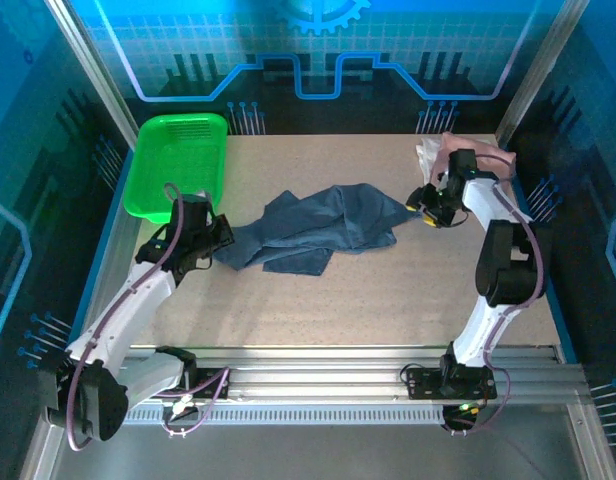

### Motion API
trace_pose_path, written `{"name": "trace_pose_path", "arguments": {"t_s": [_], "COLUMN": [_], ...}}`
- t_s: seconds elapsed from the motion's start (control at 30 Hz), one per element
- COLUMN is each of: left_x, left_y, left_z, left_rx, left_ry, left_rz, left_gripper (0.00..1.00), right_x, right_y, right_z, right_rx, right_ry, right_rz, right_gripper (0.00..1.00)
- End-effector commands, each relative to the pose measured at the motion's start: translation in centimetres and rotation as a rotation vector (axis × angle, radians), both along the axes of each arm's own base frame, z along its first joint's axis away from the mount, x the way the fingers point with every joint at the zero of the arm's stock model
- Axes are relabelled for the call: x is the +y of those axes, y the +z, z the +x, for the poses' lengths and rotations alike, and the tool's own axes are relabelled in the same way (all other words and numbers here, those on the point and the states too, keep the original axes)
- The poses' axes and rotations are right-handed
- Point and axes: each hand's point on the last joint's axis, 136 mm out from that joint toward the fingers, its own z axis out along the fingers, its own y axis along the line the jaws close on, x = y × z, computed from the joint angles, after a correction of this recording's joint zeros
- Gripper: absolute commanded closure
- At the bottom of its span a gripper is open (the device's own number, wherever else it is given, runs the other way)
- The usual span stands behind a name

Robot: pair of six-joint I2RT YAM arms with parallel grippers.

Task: Fold and stack the t-shirts

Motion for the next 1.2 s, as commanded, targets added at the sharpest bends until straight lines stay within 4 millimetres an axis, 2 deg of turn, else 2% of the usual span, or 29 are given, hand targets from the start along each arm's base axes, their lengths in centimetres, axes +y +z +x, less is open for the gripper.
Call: {"name": "trace_pose_path", "arguments": {"t_s": [0.0,0.2,0.3,0.37,0.43,0.53,0.67,0.77,1.0,1.17], "left_x": [-0.3,0.3,0.5,0.7,0.8,0.9,0.9,0.7,0.5,0.6], "left_y": [0.0,0.2,0.3,0.5,0.6,0.6,0.2,0.3,0.1,0.2], "left_z": [-0.6,-1.2,-1.5,-1.7,-1.9,-2.1,-2.1,-1.9,-1.8,-2.1], "left_rx": [-0.017,-0.016,-0.019,-0.017,-0.021,-0.027,-0.023,-0.027,-0.02,-0.024], "left_ry": [-0.022,-0.001,0.007,0.013,0.02,0.028,0.031,0.026,0.014,0.016], "left_rz": [-0.013,-0.016,-0.014,-0.012,-0.011,-0.015,-0.027,-0.036,-0.039,-0.036], "left_gripper": [1.0,1.0,1.0,1.0,1.0,1.0,1.0,1.0,1.0,1.0], "right_x": [-0.7,-1.2,-0.6,0.4,1.4,2.9,5.4,6.1,7.1,8.4], "right_y": [-1.3,-4.0,-4.0,-3.0,-1.8,-0.8,-1.8,-2.8,-4.4,-5.4], "right_z": [3.1,4.9,5.2,5.0,4.1,1.7,-2.2,-4.1,-4.5,-3.8], "right_rx": [-0.011,0.052,0.055,0.033,0.003,-0.041,-0.057,-0.045,-0.04,-0.027], "right_ry": [-0.055,-0.112,-0.101,-0.054,0.018,0.126,0.276,0.302,0.35,0.403], "right_rz": [-0.014,-0.003,0.017,0.026,0.005,-0.008,0.033,0.054,0.05,0.045], "right_gripper": [0.43,0.47,0.47,0.47,0.47,0.47,0.52,0.55,0.55,0.57]}}
